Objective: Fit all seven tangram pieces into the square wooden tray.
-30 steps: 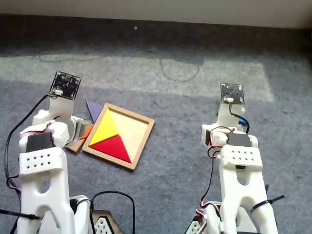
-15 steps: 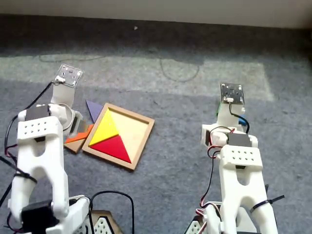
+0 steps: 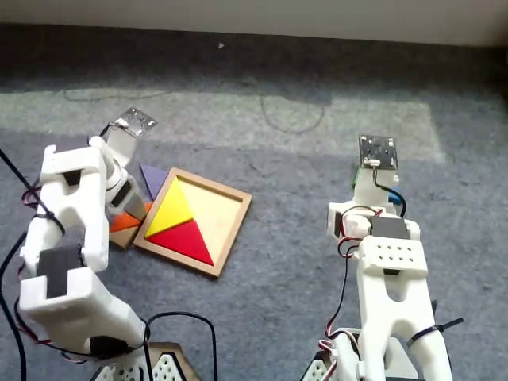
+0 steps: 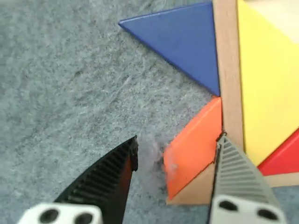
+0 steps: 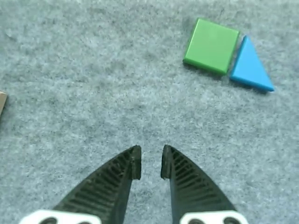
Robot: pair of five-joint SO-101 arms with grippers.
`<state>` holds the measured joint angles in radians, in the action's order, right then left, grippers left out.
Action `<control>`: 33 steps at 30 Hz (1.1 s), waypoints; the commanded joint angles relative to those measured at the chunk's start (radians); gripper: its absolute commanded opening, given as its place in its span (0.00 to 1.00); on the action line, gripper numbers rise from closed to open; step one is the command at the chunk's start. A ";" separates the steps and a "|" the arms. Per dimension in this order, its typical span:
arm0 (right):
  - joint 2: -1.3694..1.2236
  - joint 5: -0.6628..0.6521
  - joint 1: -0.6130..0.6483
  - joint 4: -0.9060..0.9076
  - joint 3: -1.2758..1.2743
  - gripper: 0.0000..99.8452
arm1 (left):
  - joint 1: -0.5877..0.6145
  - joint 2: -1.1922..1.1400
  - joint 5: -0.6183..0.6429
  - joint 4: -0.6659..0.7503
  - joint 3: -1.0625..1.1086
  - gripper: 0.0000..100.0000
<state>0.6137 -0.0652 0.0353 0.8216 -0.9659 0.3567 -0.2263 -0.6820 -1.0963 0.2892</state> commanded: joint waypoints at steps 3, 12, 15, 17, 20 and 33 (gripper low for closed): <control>0.024 -0.002 -0.007 -0.025 0.002 0.08 | 0.013 -0.119 -0.014 -0.014 -0.147 0.26; 0.024 -0.002 -0.008 -0.025 0.002 0.08 | 0.012 -0.174 -0.077 -0.031 -0.159 0.19; 0.024 -0.002 -0.008 -0.025 0.002 0.08 | 0.012 -0.174 -0.075 -0.032 -0.160 0.17; 0.024 -0.002 -0.008 -0.025 0.002 0.08 | 0.012 -0.171 -0.072 -0.069 -0.174 0.17; 0.024 -0.002 -0.008 -0.025 0.002 0.08 | 0.012 -0.171 -0.071 -0.190 -0.245 0.17; 0.024 -0.002 -0.010 -0.025 0.002 0.08 | 0.077 -0.173 -0.006 -0.315 -0.371 0.24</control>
<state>0.6137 -0.0652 0.0353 0.8216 -0.9659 0.4074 -0.4043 -0.6989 -1.3955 -0.0575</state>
